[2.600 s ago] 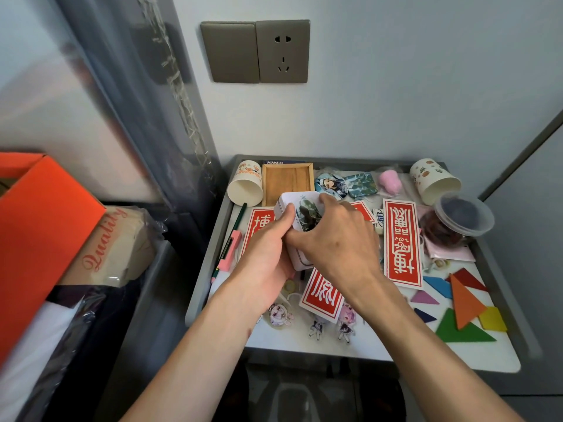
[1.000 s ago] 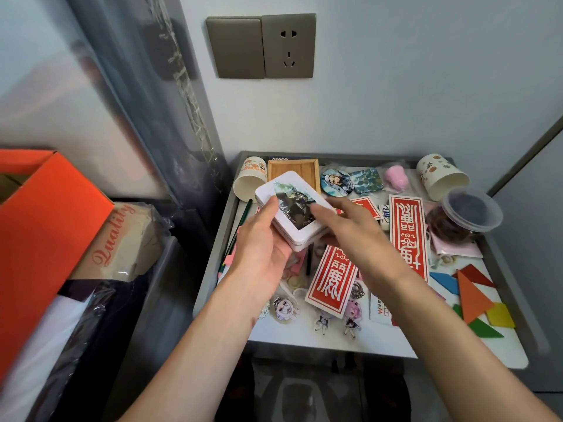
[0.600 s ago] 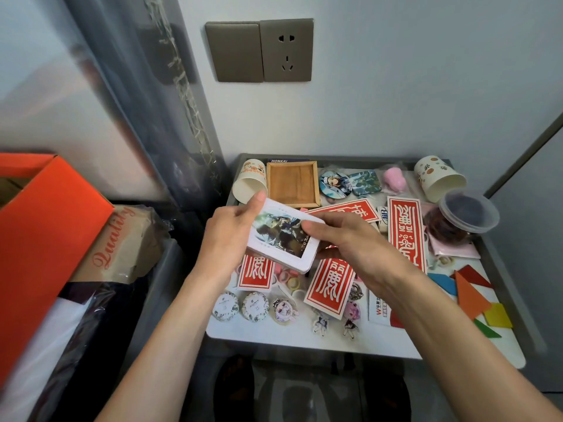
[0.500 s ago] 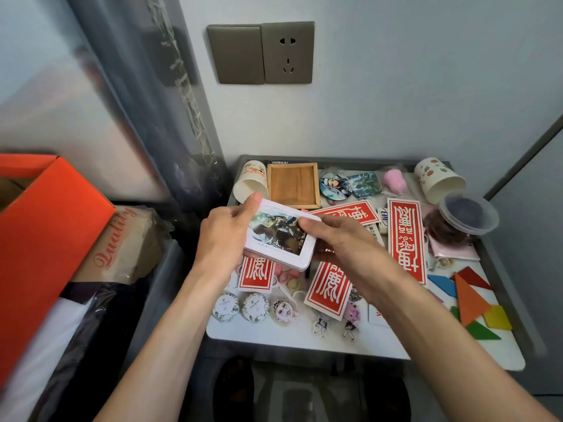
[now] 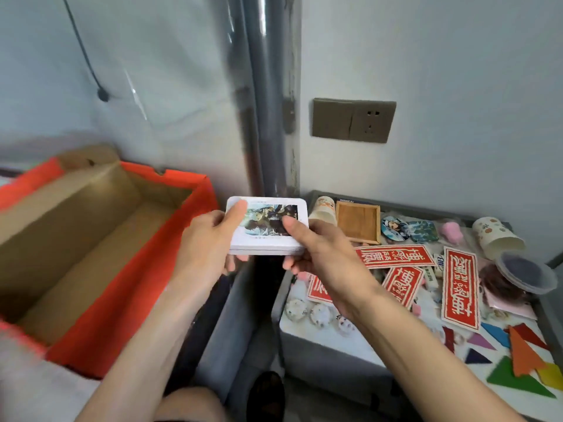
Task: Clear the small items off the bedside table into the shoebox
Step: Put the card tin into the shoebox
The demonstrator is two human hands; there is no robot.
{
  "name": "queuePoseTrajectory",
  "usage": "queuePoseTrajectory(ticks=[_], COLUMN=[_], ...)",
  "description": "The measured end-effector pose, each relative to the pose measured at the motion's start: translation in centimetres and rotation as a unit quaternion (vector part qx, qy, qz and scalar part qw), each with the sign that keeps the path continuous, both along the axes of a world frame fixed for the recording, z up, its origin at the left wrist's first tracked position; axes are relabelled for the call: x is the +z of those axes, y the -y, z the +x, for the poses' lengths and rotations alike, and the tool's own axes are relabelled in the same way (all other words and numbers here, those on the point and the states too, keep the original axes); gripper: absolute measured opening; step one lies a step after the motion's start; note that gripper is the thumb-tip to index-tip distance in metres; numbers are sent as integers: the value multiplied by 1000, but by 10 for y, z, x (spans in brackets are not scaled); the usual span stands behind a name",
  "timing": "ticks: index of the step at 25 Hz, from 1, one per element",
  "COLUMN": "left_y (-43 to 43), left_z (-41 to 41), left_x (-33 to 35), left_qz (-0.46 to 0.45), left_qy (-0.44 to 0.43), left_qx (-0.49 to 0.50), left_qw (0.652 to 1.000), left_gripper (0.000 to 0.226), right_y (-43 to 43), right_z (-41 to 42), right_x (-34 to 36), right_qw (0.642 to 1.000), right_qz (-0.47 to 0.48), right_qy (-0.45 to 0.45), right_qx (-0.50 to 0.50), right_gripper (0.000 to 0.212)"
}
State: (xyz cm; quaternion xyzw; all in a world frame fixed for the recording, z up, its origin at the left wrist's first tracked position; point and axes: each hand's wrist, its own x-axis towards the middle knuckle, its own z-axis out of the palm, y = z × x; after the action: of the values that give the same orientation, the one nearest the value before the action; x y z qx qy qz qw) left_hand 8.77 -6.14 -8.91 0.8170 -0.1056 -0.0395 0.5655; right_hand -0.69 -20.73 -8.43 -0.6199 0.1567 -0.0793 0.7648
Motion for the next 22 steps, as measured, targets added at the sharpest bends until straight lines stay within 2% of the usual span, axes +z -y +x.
queuePoseTrajectory(ticks=[4, 7, 8, 9, 11, 13, 16, 19, 22], left_y=[-87, -169, -194, -217, -260, -281, -294, -295, -297], left_z=[17, 40, 45, 50, 53, 53, 58, 59, 60], left_x=[36, 48, 46, 40, 24, 5, -17, -25, -30], left_qz=[-36, -51, -15, 60, 214, 249, 189, 96, 90], left_qy=[32, 15, 20, 32, 38, -6, -26, -45, -43], left_qx=[95, 155, 190, 249, 360, 370, 352, 355, 359], left_qw=[994, 987, 981, 966, 907, 895, 916, 929, 928], left_gripper=[58, 54, 55, 56, 49, 48, 41, 27, 24], right_y=[-79, -139, -155, -167, -197, -226, -271, -296, -314], right_z=[53, 108, 127, 145, 180, 209, 238, 255, 261], right_x=[38, 57, 60, 59, 50, 30, -2, -27, -48], right_qw=[996, 984, 979, 973, 950, 913, 860, 838, 820], right_qz=[26, -7, -33, -63, -133, -214, -283, -288, -294], right_qy=[5, -13, -29, -51, -113, -184, -269, -322, -338], right_qx=[84, 177, 199, 217, 260, 295, 328, 332, 355], right_gripper=[32, 20, 19, 19, 17, 22, 30, 47, 44])
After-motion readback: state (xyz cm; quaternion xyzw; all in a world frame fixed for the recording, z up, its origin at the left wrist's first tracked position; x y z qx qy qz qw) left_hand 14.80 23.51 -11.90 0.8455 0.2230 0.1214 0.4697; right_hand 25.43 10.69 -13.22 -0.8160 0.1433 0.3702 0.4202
